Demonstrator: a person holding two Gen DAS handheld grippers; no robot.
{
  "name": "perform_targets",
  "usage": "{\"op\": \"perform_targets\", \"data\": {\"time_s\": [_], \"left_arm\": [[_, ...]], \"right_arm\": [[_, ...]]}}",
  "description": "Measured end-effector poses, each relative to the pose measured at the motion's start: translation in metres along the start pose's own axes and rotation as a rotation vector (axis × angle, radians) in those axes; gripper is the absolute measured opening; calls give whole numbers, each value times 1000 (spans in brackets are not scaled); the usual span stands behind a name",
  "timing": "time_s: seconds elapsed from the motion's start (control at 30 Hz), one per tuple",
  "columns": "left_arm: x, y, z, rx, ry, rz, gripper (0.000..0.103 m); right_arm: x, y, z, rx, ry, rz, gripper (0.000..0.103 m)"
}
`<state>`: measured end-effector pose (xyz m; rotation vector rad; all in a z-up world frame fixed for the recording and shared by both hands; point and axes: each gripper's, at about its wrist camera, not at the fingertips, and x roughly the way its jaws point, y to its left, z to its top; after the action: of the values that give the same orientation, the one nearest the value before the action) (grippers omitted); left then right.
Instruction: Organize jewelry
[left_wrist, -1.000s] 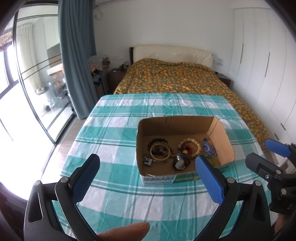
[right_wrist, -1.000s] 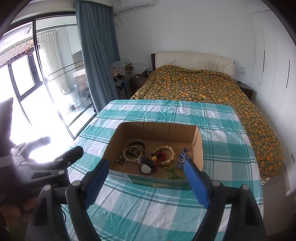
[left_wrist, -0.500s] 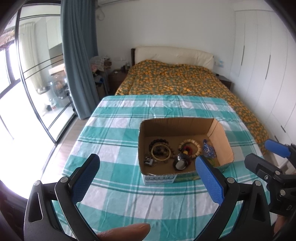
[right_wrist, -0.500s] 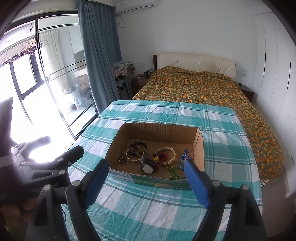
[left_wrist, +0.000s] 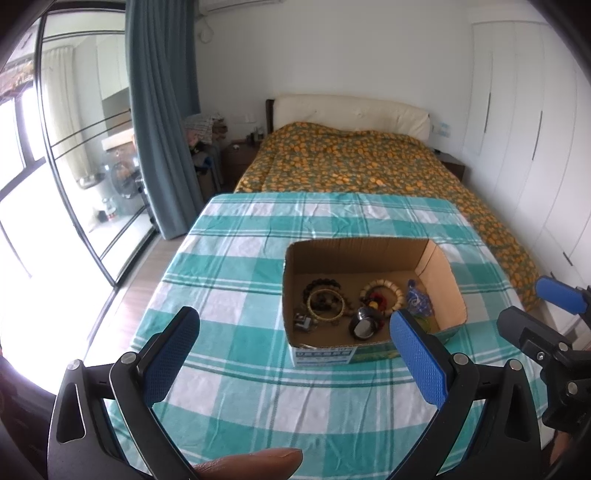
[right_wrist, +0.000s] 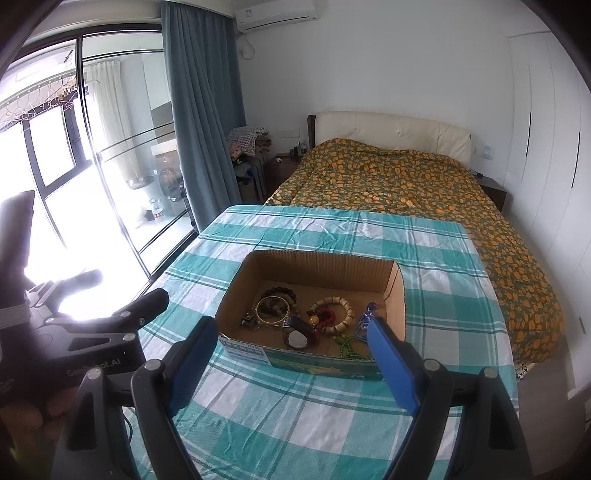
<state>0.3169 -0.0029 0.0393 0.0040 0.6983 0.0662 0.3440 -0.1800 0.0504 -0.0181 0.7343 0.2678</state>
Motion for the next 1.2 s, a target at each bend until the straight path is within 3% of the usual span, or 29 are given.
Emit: {"op": "perform_targets", "data": {"time_s": [0.33,1.2], "left_arm": [[0,2,2,-20,5,-4,103],[-1,-13,-4,44,-27,0,103]], "right_arm": [[-5,-1,-2,-5,-10,-9,85],[2,-12,-6,17,7,-32,85]]}}
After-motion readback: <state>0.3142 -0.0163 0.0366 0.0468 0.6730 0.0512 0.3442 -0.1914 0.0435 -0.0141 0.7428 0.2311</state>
